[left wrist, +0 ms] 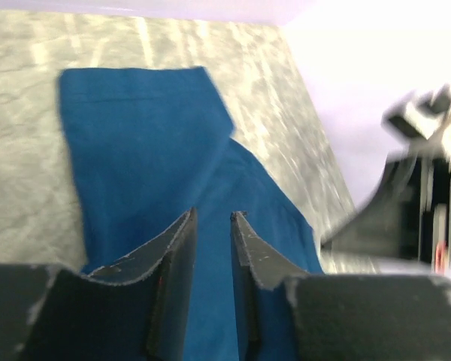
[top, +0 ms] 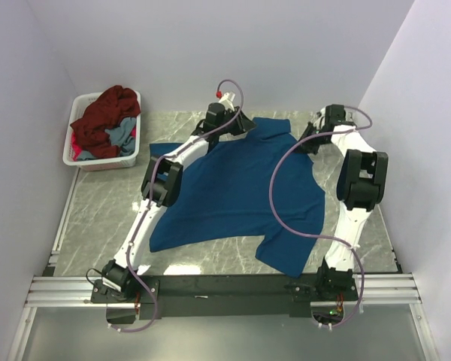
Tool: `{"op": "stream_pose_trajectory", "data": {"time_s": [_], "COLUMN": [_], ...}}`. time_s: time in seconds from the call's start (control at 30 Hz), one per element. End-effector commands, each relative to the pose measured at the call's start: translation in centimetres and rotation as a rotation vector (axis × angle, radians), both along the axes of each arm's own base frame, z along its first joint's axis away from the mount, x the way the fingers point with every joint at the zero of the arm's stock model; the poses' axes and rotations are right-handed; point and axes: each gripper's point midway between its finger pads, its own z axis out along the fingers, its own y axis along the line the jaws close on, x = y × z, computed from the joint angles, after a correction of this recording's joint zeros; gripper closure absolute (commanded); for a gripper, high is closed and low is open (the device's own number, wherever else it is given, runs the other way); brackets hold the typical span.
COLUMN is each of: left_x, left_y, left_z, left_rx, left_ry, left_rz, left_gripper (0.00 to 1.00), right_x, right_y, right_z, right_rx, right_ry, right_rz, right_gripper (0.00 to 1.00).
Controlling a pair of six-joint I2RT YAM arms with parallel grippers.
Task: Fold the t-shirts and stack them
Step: Flatten the tshirt out
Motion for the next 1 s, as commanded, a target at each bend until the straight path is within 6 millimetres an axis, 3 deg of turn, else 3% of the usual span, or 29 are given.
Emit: {"op": "stream_pose_trajectory", "data": {"time_s": [0.0,0.17,0.33,0.53,0.7,0.97], "left_x": [2.6,3.3,2.7,2.1,1.7,2.4], "left_y": [0.1,0.2,-0.7,-1.3,-1.9,0.3], "left_z": [3.2,0.4,-1.6,-2.9,-4.0,-8.2], "left_rx": [-0.106,-0.071,0.001,-0.004,0.003,0.036], "left_ry": [-0.043,0.003,0.017,0.049,0.075,0.230], "left_rz": [0.118,0.170,0.188,0.171,0.171,0.281], "left_gripper": [0.70,0.77,0.82,0.84,0.84,0.94], "right_x": [-2.2,-3.9,-5.7,-9.0,-11.2,-14.3], "right_y": [0.2,-0.3,-0.3,0.6,1.2,1.7], "right_z": [-1.2,-4.1,-5.9,-8.3,-9.0,-9.3], "right_rx": [-0.023,-0.045,-0.048,-0.014,-0.030,-0.029], "right_ry": [0.061,0.168,0.268,0.449,0.499,0.554], "right_rz": [0.046,0.031,0.017,0.032,0.060,0.095], "right_gripper": [1.00,1.00,1.00,1.00,1.00,1.00]}}
